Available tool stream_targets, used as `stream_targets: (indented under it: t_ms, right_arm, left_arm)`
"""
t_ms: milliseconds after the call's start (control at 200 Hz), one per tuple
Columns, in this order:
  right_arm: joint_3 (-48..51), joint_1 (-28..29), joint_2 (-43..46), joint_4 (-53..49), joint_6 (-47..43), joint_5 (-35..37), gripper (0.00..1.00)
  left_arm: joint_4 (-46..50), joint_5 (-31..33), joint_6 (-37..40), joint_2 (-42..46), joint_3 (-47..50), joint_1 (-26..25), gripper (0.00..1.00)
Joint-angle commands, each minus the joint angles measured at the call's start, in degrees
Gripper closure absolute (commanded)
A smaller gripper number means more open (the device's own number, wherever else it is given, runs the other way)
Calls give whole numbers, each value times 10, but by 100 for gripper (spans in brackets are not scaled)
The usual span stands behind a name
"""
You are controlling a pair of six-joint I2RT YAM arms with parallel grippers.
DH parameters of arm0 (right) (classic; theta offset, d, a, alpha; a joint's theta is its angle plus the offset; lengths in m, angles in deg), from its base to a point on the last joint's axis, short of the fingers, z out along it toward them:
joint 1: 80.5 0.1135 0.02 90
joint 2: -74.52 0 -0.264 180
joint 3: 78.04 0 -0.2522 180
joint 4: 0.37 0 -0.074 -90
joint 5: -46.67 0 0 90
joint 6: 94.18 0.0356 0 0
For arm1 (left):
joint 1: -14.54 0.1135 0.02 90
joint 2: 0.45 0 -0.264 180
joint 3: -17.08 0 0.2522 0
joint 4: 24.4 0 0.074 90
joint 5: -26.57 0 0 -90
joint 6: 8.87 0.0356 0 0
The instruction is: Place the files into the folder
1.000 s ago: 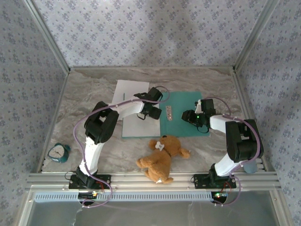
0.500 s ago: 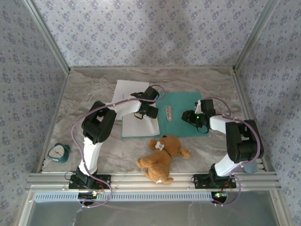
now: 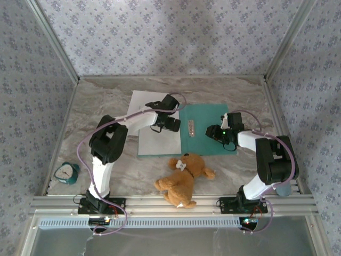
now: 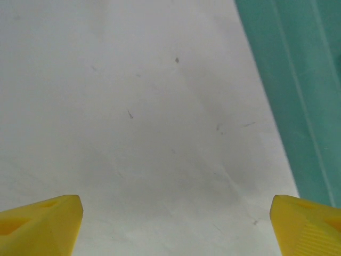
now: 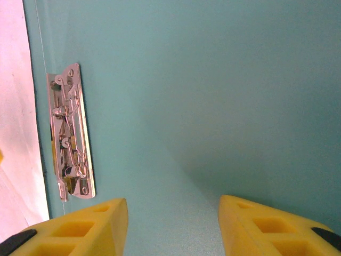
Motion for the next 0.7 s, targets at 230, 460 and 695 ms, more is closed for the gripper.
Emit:
stream_targets:
  t_ms: [230, 460, 695]
  right_arm:
    - [3, 3, 7, -16, 5, 6, 50]
    - [12, 9, 10, -6, 15, 2, 50]
    - [9, 25, 2, 6, 24, -1, 49]
  left_arm:
    - [3, 7, -25, 45, 11, 27, 13]
    - [3, 5, -37, 32, 23, 29, 14]
    - [9, 9, -52, 48, 36, 31, 15]
